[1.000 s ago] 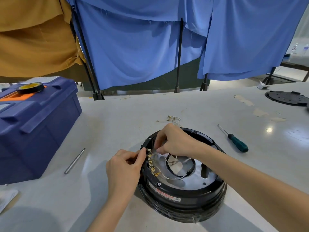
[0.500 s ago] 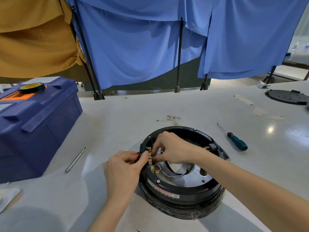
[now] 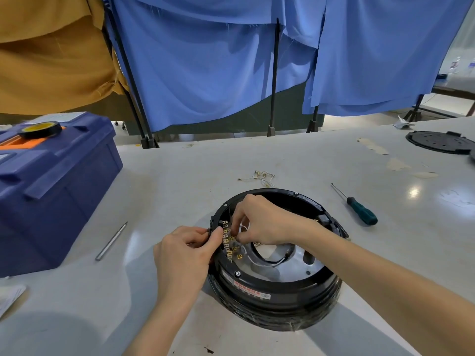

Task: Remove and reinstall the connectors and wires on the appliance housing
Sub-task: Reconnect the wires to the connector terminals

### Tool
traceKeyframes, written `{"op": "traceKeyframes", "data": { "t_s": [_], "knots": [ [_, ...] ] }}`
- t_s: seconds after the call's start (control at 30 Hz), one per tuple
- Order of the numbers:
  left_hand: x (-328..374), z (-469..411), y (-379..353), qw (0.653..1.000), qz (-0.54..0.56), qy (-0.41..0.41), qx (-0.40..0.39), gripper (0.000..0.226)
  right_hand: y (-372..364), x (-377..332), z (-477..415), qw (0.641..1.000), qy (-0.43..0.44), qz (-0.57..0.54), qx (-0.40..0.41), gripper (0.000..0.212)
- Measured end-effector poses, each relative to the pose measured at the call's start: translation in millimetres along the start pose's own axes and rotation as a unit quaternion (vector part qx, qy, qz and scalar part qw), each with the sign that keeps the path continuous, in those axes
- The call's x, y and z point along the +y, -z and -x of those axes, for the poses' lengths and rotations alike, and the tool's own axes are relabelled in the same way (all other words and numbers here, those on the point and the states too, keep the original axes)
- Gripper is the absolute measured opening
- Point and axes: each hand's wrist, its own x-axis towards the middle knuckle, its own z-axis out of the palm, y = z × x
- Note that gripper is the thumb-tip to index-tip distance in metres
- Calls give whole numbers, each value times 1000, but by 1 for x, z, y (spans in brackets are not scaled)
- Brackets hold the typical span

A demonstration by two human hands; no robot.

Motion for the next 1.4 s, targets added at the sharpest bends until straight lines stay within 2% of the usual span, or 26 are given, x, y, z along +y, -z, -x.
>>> {"op": "traceKeyframes", "data": {
  "t_s": [0.13, 0.3, 0.43, 0.57, 0.83, 0.97, 1.07, 1.1, 1.17, 1.27, 1.4],
  "knots": [
    [0, 1, 0, 1000, 7, -2, -2, 28, -6, 0, 2, 1000, 0, -12, 26, 17],
    [-2, 1, -2, 1000, 25, 15, 2, 17, -11, 1, 1, 999, 7, 13, 41, 10],
    [-3, 4, -3, 998, 47, 31, 20, 13, -13, 0, 1, 998, 7, 48, 32, 10],
    [-3, 5, -3, 998, 55, 29, 21, 20, -11, -2, 1, 995, 13, 97, 19, 11],
    [-2, 6, -3, 999, 43, 14, 20, 18, -15, -2, 4, 995, 23, 95, 22, 11],
    [-2, 5, -3, 999, 42, 18, 18, 15, -6, -5, 13, 994, 9, 46, 100, 18],
    [-1, 6, -3, 999, 43, 21, 17, 17, -1, -12, 20, 983, -49, 11, 179, 10],
    [0, 6, -3, 999, 42, 21, 17, 16, 0, -13, 23, 982, -70, -27, 170, 14],
    [-1, 6, -3, 999, 39, 21, 18, 15, 4, -16, 27, 984, -119, -96, 89, 23],
    [-1, 6, -3, 999, 44, 27, 16, 16, 6, -21, 31, 975, -179, -135, -12, 24],
    [-1, 6, -3, 998, 46, 28, 12, 16, 3, -26, 24, 946, -242, -212, -30, 20]
  ]
}}
